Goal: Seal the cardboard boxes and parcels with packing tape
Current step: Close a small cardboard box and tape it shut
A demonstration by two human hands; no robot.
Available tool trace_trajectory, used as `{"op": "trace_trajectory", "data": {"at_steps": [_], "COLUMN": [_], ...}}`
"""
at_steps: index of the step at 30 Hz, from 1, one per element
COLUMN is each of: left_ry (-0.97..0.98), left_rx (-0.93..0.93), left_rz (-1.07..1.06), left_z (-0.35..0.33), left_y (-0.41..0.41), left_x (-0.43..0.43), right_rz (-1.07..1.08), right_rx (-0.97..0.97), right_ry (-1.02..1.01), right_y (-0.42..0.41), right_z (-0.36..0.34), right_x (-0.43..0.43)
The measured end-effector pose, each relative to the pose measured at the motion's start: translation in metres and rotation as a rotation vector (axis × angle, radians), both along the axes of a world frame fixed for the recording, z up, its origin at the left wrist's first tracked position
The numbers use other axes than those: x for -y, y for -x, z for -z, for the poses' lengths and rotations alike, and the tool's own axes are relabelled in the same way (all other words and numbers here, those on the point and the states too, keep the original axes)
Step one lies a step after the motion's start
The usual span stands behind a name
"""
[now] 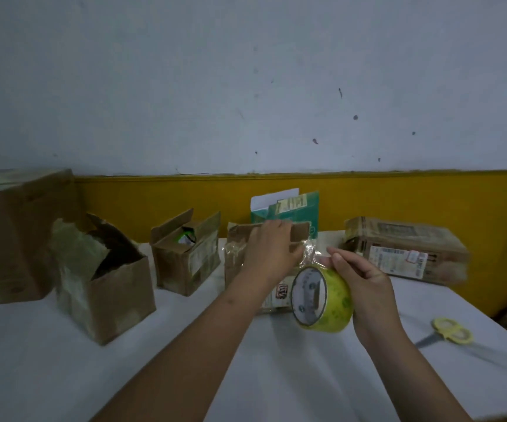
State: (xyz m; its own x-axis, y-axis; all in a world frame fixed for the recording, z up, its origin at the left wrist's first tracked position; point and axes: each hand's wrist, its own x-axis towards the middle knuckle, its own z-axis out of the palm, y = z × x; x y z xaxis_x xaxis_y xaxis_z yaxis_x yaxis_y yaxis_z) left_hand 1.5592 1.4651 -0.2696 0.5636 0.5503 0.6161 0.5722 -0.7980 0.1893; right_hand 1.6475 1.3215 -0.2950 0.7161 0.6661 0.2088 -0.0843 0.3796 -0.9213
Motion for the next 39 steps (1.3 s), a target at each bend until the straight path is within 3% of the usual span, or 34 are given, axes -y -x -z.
{"op": "trace_trajectory", "data": {"at_steps": [3, 11, 17, 22, 24, 29, 34, 39], "left_ry": [0.02, -0.321, -0.378, -0.439, -0.318, 0.196, 0.376, 0.45], "left_rx": [-0.169, 0.112, -0.002, 0.015, 0.027, -0.142, -0.328, -0.322], "left_rz": [0.036, 0.2, 0.202, 0.207, 0.19, 0.105, 0.207, 0.164], "left_z": [0.007, 0.05, 0.076, 0.08, 0.07, 0.045, 0.032, 0.038], "left_y": [-0.01, 0.0, 0.002, 0.009, 0.013, 0.005, 0.0, 0.001], "left_x": [-0.005, 0.023, 0.016, 0.027, 0.033, 0.026, 0.009, -0.001], "right_rz": [-0.03, -0.058, -0.097, -0.107, -0.122, -0.152, -0.149, -0.128], "right_rx": [-0.028, -0.105, -0.219, -0.246, -0.244, -0.27, -0.297, -0.241], "right_ry": [-0.001, 0.043, 0.075, 0.116, 0.12, 0.141, 0.189, 0.251], "right_y": [-0.005, -0.006, -0.005, -0.01, -0.012, -0.012, -0.014, -0.023], "right_z": [-0.001, 0.007, 0.016, 0.022, 0.021, 0.02, 0.025, 0.022], "right_x": [0.005, 0.019, 0.031, 0.033, 0.033, 0.029, 0.024, 0.014]}}
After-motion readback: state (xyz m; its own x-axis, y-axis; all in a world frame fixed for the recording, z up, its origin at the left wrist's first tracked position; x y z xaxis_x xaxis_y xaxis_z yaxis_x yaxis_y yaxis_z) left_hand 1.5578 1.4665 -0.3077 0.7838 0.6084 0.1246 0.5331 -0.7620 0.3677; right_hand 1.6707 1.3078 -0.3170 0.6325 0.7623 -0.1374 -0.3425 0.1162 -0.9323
